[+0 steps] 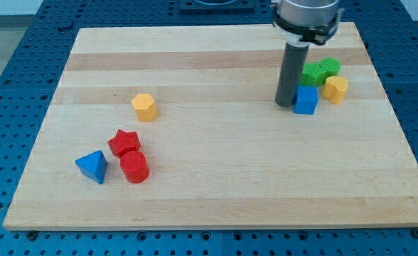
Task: Move the yellow hexagon to the center
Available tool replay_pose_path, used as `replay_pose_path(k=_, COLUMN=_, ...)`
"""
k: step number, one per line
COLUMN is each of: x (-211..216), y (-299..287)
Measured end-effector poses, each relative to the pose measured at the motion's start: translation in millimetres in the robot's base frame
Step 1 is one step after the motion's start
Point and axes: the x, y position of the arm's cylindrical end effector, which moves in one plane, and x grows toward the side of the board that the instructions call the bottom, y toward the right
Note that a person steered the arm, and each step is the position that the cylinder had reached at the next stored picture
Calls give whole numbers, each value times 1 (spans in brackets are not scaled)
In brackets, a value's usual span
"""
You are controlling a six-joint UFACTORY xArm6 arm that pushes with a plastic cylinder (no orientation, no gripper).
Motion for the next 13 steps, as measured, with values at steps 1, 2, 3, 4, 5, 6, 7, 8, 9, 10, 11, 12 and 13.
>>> replay_pose_path(k=1, x=0, y=23)
replay_pose_path(k=2, x=0, y=31)
replay_pose_path(k=3, x=0, y=-10)
replay_pose_path(k=4, x=-6, y=-67)
replay_pose_path(k=5, x=-28, y=-106)
replay_pose_path(k=6, x=-63, y=-139)
replay_pose_path(k=7, x=-70, y=-200)
replay_pose_path(k=8, x=-68, y=-256)
replay_pose_path(k=9, x=-52, y=-288)
replay_pose_path(k=10, x=-26, y=-299)
replay_pose_path(k=11, x=-17, y=-298)
replay_pose_path(k=12, x=-10, y=-289)
replay_pose_path(k=13, x=-1, y=-281)
